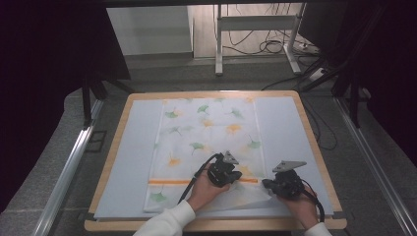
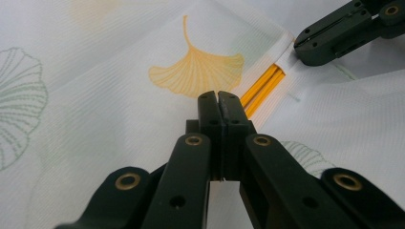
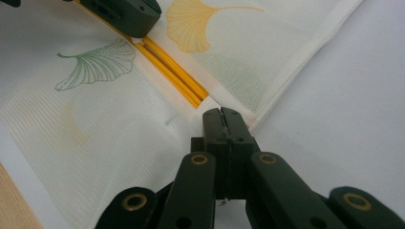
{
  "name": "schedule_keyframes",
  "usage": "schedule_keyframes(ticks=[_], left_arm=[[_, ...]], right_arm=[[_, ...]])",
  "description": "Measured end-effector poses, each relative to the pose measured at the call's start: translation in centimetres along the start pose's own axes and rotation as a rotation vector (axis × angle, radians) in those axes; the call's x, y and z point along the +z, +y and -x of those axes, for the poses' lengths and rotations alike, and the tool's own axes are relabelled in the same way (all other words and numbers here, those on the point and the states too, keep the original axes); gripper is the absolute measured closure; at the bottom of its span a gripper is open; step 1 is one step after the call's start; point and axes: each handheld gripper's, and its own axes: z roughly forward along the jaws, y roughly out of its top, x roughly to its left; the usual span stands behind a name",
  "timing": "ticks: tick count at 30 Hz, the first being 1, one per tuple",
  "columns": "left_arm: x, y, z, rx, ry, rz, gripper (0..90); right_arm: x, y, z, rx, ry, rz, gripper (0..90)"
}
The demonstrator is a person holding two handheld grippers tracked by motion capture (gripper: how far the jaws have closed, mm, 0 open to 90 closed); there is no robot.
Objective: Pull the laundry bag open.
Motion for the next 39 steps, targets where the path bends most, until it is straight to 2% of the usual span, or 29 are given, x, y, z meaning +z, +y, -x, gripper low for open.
schedule_keyframes(ticks=[18, 33, 39], left_arm=[[-1.2, -1.1, -0.9, -0.019, 0.015, 0.003, 90.0], [-2.9, -2.6, -2.1, -0.043, 0.030, 0.002, 90.0], [-3.3, -3.0, -2.1, -0.039, 0.039, 0.005, 90.0]], right_arm=[[0.0, 0.0, 0.0, -0.002, -0.001, 0.000, 90.0], [0.0, -0.1, 0.0, -0.002, -0.001, 0.003, 90.0], [0.0, -0.1, 0.0, -0.001, 0.000, 0.004, 90.0]])
